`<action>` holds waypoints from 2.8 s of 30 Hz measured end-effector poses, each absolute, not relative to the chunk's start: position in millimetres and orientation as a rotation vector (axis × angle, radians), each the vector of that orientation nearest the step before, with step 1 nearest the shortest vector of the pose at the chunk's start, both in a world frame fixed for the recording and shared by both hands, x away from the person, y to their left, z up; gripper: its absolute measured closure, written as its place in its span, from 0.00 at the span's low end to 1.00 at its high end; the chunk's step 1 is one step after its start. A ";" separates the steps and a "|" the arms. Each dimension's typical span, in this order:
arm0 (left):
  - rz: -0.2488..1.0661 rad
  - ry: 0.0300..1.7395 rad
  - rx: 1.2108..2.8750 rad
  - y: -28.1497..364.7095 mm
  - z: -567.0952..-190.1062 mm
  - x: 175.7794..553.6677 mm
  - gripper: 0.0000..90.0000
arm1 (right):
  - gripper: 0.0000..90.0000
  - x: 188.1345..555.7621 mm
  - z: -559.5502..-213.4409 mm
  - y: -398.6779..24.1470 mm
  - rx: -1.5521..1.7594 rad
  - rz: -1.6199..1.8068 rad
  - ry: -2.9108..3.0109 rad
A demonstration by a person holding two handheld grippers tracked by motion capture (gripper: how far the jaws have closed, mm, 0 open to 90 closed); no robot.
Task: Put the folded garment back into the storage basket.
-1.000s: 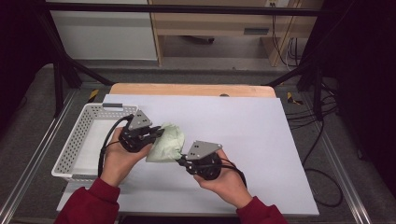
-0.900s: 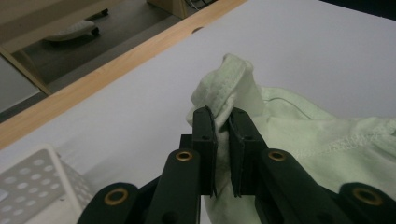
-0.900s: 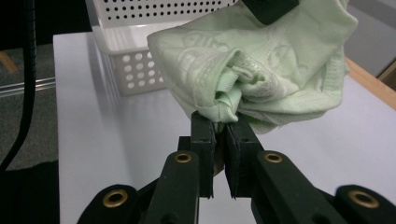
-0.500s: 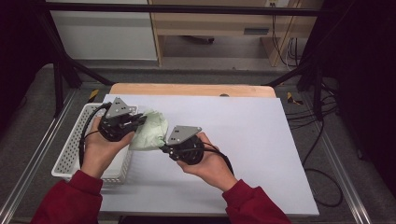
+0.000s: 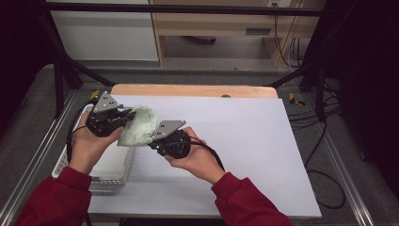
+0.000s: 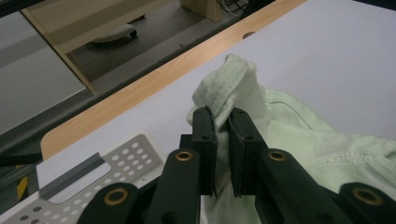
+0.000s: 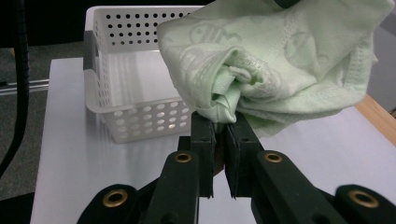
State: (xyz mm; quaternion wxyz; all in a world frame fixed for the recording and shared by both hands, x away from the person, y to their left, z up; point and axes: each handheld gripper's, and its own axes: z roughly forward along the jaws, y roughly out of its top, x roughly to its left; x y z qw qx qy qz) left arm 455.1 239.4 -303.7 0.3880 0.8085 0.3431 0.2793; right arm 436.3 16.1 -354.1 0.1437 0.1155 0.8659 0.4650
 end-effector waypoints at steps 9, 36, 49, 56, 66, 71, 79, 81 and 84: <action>0.725 0.900 2.047 252.1 -302.0 458.8 0.91 | 0.93 443.3 -352.8 30.9 0.307 1.336 2.507; 0.748 0.948 2.034 273.0 -300.6 465.6 0.91 | 0.93 455.8 -354.5 61.5 0.283 1.340 2.516; 0.757 0.956 2.025 279.5 -296.9 463.3 0.91 | 0.93 457.8 -352.4 71.0 0.271 1.341 2.518; 0.763 0.965 2.022 284.8 -296.5 462.7 0.91 | 0.93 458.5 -353.0 76.5 0.266 1.345 2.518; 0.772 0.979 2.020 292.0 -297.2 459.4 0.91 | 0.93 459.0 -354.8 86.0 0.259 1.347 2.525; 0.771 0.986 2.025 295.4 -298.1 458.6 0.91 | 0.93 459.8 -357.5 90.0 0.257 1.342 2.532; 0.773 0.989 2.023 298.0 -298.6 458.3 0.91 | 0.93 461.7 -360.1 96.7 0.258 1.343 2.537; 0.774 0.991 2.026 299.3 -298.8 458.4 0.91 | 0.93 462.6 -361.0 98.0 0.260 1.343 2.539; 0.772 0.997 2.027 300.8 -299.9 458.6 0.91 | 0.93 463.3 -362.4 99.7 0.265 1.342 2.542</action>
